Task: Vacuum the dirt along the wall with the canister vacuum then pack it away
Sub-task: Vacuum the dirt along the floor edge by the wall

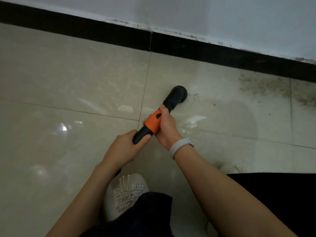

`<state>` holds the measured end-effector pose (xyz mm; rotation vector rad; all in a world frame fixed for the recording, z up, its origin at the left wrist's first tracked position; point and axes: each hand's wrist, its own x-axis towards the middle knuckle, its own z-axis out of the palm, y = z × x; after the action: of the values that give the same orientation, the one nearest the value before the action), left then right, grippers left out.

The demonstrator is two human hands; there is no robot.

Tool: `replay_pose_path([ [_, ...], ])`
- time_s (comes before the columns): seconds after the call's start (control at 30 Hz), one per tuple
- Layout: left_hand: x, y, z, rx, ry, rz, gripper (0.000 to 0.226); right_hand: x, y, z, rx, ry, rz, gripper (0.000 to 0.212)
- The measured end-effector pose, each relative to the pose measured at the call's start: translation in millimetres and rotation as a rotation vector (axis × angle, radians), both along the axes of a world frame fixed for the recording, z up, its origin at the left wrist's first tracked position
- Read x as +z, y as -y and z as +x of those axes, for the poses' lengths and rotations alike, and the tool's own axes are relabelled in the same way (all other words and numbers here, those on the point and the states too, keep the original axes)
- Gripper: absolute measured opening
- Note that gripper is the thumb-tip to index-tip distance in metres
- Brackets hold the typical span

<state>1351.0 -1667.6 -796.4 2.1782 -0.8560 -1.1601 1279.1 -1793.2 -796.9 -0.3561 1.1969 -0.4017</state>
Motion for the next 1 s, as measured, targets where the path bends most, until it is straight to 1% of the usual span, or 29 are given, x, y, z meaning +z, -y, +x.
replay_pose_path([
  [0.23,3,64,-26,-0.196,-0.013,0.011,0.046,4,46,-41,-0.18,-0.049,-0.029,0.024],
  [0.47,1,101,-60,-0.435,-0.054,0.025,0.038,-2,62,-98,-0.381,-0.066,-0.05,0.024],
  [0.6,-2,121,-74,-0.518,0.009,-0.005,0.04,-3,77,-116,-0.441,-0.096,-0.08,0.023],
  [0.7,-3,130,-75,-0.527,0.063,-0.023,0.041,-4,86,-116,-0.45,-0.113,-0.086,0.024],
  [0.8,-2,129,-68,-0.492,0.126,-0.031,0.043,-6,91,-106,-0.43,-0.082,-0.075,0.025],
  [0.9,1,115,-51,-0.406,0.204,-0.033,0.047,-8,85,-83,-0.375,-0.037,-0.054,0.026],
  [1.0,3,81,-30,-0.274,0.18,0.029,0.051,-11,60,-51,-0.265,-0.006,-0.027,0.026],
])
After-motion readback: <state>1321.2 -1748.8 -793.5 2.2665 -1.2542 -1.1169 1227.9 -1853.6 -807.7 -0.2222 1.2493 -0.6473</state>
